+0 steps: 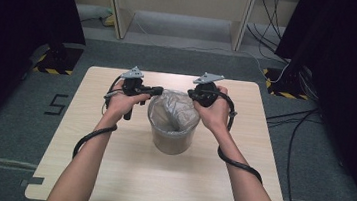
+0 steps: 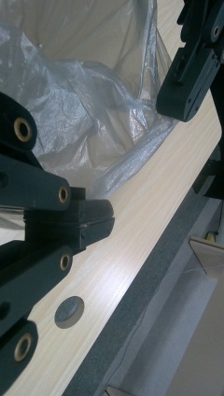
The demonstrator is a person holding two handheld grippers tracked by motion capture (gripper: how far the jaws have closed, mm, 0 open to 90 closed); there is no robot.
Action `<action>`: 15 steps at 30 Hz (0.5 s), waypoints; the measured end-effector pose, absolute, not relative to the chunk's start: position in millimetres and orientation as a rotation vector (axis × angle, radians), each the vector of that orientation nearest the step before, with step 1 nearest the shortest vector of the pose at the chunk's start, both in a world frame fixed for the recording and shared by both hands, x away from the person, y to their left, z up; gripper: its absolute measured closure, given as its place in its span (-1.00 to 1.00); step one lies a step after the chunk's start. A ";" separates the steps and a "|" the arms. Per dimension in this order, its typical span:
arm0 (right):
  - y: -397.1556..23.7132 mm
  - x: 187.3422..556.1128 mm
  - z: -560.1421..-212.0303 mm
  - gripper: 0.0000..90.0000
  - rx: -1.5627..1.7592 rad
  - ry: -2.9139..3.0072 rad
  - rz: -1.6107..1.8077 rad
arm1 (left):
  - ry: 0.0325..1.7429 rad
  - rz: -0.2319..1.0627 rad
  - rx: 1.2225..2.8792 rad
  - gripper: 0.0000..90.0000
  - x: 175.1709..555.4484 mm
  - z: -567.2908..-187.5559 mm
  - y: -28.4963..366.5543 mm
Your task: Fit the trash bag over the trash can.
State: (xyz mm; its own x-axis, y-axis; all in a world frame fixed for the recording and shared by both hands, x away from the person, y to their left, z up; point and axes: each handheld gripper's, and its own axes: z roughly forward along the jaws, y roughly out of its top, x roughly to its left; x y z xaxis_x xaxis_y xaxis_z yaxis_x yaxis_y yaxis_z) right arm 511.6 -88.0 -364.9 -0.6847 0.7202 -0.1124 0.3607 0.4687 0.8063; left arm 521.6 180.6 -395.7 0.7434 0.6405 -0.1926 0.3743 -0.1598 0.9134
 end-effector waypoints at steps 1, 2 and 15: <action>-87.6 512.9 -365.5 1.00 0.908 2.275 1.102 | 0.803 0.289 1.773 0.97 522.2 -395.2 180.1; -87.7 513.4 -365.6 1.00 0.911 2.272 1.104 | 0.803 0.291 1.772 0.97 522.4 -394.9 179.6; -91.0 520.6 -370.5 1.00 0.961 2.267 1.091 | 0.849 0.273 1.760 0.96 526.9 -397.2 175.3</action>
State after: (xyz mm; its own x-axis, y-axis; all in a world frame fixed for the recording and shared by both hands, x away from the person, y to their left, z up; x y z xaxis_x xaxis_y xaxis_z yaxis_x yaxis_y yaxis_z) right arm 520.6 -91.0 -370.5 -0.6590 0.7468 -0.0902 0.3956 0.4460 0.8029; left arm 526.9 175.3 -397.2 0.7159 0.6613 -0.2238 0.4064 -0.1341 0.9038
